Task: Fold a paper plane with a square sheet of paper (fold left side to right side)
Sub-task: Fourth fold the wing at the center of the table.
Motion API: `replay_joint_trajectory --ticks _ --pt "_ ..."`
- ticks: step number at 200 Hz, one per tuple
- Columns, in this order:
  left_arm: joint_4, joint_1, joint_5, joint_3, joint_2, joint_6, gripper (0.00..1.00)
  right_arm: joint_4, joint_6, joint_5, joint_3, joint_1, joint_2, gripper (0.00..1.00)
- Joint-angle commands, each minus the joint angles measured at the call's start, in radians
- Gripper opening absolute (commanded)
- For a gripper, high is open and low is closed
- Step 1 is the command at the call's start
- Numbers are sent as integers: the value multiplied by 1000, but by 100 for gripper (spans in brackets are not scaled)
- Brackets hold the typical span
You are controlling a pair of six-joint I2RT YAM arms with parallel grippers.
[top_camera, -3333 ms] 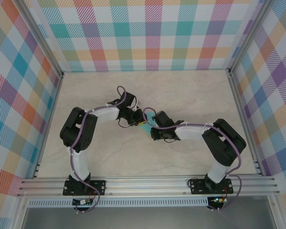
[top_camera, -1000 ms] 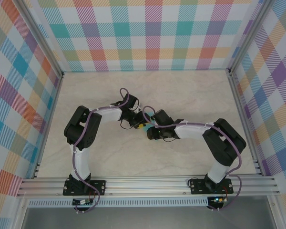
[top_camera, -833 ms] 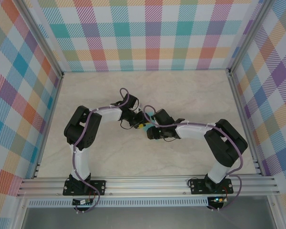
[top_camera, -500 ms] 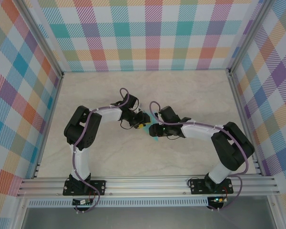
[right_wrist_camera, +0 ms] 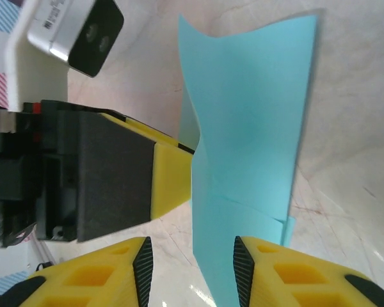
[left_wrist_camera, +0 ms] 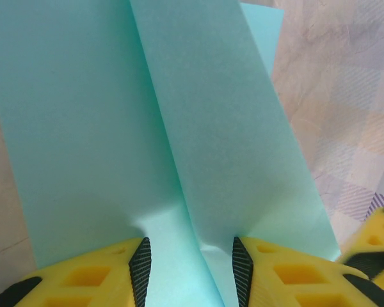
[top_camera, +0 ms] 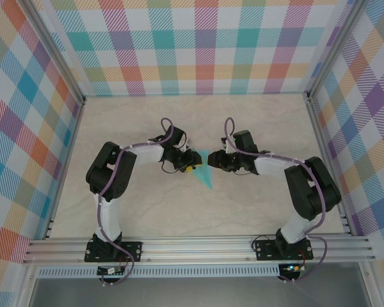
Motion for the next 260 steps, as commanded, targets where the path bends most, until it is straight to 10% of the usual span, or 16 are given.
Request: replay_joint_trajectory --ticks 1,260 --pt "-32 -17 -16 17 16 16 41 88 48 -102 50 -3 58 39" --pt "-35 -17 -22 10 3 18 41 -2 -1 -8 127 -4 177 26"
